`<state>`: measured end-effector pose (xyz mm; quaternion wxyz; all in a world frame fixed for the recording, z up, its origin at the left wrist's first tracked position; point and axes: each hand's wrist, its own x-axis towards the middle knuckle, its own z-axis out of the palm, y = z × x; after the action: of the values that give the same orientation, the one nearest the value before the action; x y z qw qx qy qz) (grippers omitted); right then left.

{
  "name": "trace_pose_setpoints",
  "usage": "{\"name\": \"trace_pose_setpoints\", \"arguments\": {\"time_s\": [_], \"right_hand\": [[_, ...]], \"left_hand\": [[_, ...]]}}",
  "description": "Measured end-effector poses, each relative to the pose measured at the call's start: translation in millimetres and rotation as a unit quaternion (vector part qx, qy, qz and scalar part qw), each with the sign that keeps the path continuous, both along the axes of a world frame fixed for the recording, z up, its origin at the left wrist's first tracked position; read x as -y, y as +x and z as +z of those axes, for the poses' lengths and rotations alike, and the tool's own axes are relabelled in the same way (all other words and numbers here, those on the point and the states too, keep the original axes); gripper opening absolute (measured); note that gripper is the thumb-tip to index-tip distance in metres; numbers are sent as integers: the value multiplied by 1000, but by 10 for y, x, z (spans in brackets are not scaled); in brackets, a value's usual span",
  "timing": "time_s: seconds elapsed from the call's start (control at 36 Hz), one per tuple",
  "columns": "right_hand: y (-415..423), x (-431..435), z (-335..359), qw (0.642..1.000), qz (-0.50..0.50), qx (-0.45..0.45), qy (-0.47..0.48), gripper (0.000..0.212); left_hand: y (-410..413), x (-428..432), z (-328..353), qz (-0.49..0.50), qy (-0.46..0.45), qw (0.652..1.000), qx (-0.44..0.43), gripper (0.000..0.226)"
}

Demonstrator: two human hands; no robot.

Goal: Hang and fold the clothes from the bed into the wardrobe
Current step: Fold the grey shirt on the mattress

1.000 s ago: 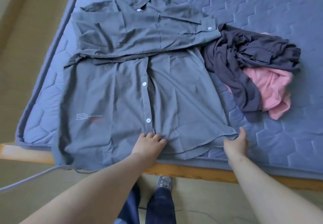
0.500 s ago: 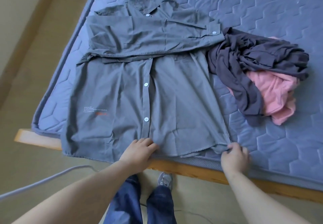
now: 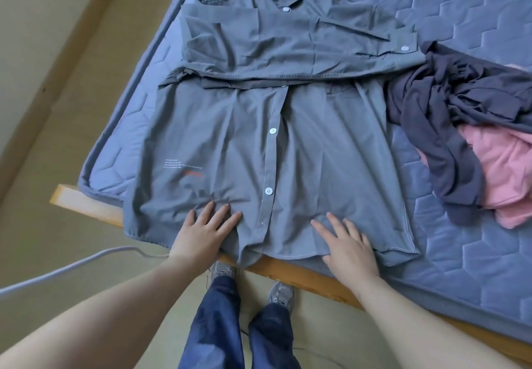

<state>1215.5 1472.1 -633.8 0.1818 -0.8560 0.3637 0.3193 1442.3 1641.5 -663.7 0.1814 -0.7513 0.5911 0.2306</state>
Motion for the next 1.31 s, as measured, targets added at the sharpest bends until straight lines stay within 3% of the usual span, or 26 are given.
{"name": "trace_pose_setpoints", "arguments": {"time_s": [0.11, 0.17, 0.31, 0.42, 0.53, 0.61, 0.72, 0.89, 1.03, 1.11, 1.19, 1.31], "right_hand": [[57, 34, 31, 998, -42, 40, 16, 54], [97, 49, 40, 995, -61, 76, 12, 46], [247, 77, 115, 984, -131, 121, 10, 30], [361, 148, 186, 970, -189, 151, 18, 30], [439, 293, 305, 961, -213, 176, 19, 30], [447, 422, 421, 970, -178, 164, -2, 25], [493, 579, 642, 977, -141, 153, -42, 21], [668, 839, 979, 985, -78, 141, -62, 35], [891, 1105, 1168, 986, -54, 98, -126, 20], [1061, 1288, 1229, 979, -49, 73, -185, 13], [1231, 1520, 1181, 962, -65, 92, -250, 30], [1474, 1782, 1182, 950, -133, 50, -278, 11]], "left_hand": [[135, 63, 83, -1, -127, 992, -14, 33], [173, 139, 152, 31, -108, 992, -54, 28], [199, 365, 269, 241, -61, 964, -96, 27], [249, 568, 463, 258, -76, 959, -94, 6], [320, 728, 673, 186, -100, 976, -57, 35], [394, 832, 855, 70, -49, 995, -45, 54], [477, 994, 1074, -5, 4, 1000, 7, 46], [638, 1301, 1367, 28, -10, 999, 31, 30], [881, 1622, 1498, 54, -41, 997, 24, 24], [1094, 1838, 1544, 46, -63, 994, 77, 28], [1334, 2090, 1586, 52, -73, 986, 138, 29], [1585, 2429, 1647, 81, -73, 981, 157, 27]]}}
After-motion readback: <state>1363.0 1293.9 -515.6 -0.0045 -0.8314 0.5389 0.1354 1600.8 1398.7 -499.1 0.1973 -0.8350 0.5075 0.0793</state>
